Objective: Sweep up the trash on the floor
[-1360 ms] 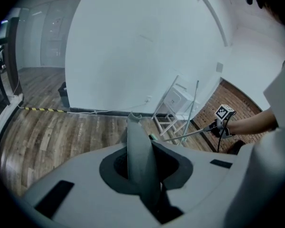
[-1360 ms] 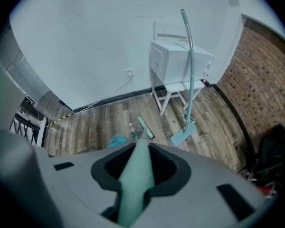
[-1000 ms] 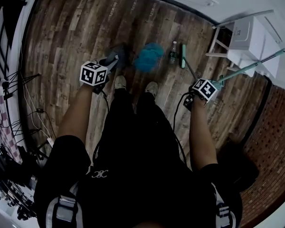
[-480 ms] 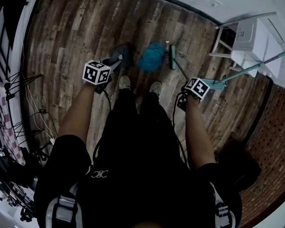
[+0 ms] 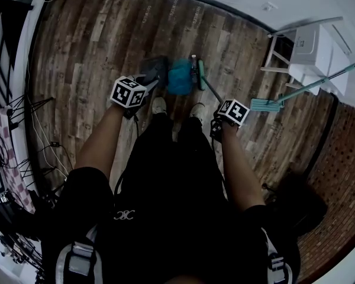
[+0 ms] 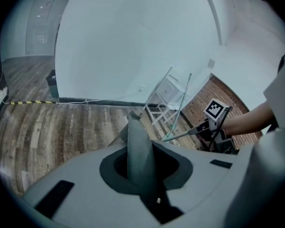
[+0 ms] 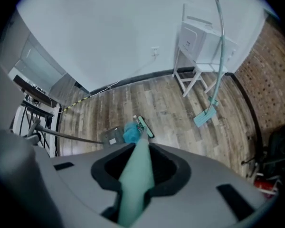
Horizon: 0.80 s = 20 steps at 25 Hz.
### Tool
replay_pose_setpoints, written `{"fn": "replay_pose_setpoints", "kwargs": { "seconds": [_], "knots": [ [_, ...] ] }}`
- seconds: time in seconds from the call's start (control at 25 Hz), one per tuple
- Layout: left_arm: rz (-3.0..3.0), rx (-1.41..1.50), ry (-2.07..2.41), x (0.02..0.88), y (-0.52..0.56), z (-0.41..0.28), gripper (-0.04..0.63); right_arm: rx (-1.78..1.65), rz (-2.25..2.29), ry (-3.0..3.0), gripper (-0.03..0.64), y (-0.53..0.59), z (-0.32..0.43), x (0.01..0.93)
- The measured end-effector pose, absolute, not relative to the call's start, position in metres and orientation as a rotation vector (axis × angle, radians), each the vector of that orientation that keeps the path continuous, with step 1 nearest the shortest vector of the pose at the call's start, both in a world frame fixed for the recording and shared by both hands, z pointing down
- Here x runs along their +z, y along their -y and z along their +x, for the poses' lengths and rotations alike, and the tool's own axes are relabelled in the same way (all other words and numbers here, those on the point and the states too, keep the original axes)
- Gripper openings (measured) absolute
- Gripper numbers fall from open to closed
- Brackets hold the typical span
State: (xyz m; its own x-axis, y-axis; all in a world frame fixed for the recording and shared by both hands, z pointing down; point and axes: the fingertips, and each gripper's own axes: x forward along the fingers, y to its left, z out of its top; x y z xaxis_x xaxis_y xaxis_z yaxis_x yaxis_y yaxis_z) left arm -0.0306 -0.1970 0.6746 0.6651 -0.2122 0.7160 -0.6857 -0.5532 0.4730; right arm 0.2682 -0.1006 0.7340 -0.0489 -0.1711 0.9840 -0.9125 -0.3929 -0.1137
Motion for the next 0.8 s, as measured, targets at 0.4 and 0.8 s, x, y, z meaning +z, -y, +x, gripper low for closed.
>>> {"fn": "replay_pose_setpoints", "kwargs": {
  "seconds": [0.4, 0.8],
  "knots": [
    [2.122, 0.757, 0.629, 0.678, 0.195, -0.049, 0.043, 1.689, 1.6, 1.113, 0.101, 0.095, 0.189, 0.743],
    [2.086, 0.695, 0.646, 0.683, 0.199, -0.085, 0.043, 1.6, 1.428, 1.223, 0.101, 0.097, 0.11, 0.736]
  ]
}}
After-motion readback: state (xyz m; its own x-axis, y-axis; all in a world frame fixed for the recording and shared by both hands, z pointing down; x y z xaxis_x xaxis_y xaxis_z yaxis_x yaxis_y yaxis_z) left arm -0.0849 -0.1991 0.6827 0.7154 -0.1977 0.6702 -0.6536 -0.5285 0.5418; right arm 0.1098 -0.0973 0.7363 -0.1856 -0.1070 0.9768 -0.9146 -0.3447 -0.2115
